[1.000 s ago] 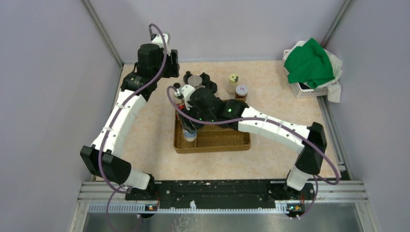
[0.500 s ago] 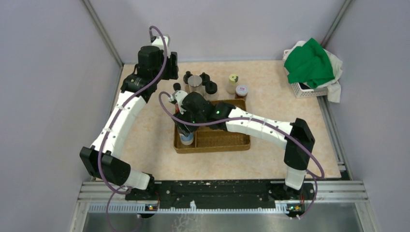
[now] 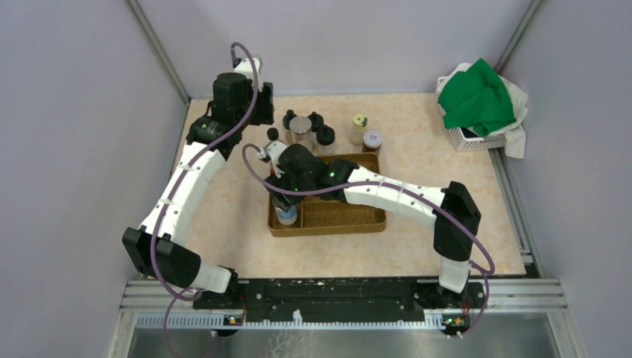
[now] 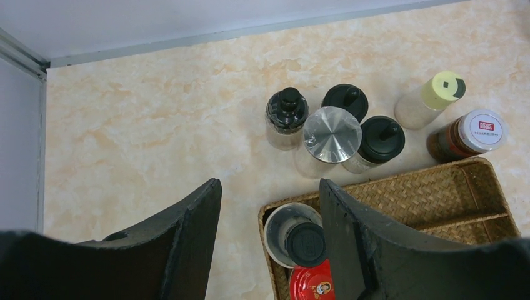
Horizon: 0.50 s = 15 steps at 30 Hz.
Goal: Organize the condiment bottles
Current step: Place the bottle in the storage box.
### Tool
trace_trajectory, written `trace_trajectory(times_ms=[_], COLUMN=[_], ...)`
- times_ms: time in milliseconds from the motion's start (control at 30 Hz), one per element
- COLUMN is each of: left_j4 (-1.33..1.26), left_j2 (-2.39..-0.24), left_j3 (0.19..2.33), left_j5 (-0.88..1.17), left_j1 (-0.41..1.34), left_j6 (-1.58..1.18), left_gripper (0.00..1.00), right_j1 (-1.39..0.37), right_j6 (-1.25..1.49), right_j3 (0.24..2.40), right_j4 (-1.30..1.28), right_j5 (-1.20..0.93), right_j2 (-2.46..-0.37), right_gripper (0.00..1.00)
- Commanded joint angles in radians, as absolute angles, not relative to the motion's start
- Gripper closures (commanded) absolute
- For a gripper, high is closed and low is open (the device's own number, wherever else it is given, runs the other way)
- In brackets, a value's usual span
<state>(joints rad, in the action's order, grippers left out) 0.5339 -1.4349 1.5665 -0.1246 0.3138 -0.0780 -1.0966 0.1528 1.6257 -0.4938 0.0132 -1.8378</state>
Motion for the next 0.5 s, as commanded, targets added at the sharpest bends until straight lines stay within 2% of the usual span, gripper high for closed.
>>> trace_trajectory(times_ms=[0,133,200,300,467], left_j4=[0.506,0.504,0.503,0.503,0.504], left_j2=[-1.397,-1.395,-1.396,-1.397,-1.395], left_j3=[1.556,1.553,1.551,1.551,1.548], left_j5=[-0.132,-0.132,-0.133,-0.134,-0.137], left_j1=[0.313,0.313,0.312,0.313,0.312], left_j6=[-0.066,-0.067,-0.067,-0.067,-0.067], left_gripper=[0.35,0.35,0.35,0.35,0.35], right_j1=[-1.107,-1.106,-1.106,-1.106,-1.106], right_j6=[0.145,0.136,0.129,0.124,0.12], right_j3=[1.69,1.689,1.69,1.696,1.701], right_j4=[-0.413,-0.408,-0.405,-0.409,-0.411], right_j5=[0.016,0.033,0.039,0.05,0.053], right_j2=[-1.841,-1.852,-1.857,-1.865,-1.863], right_gripper=[0.58,0.57,0.51,0.35,0.3])
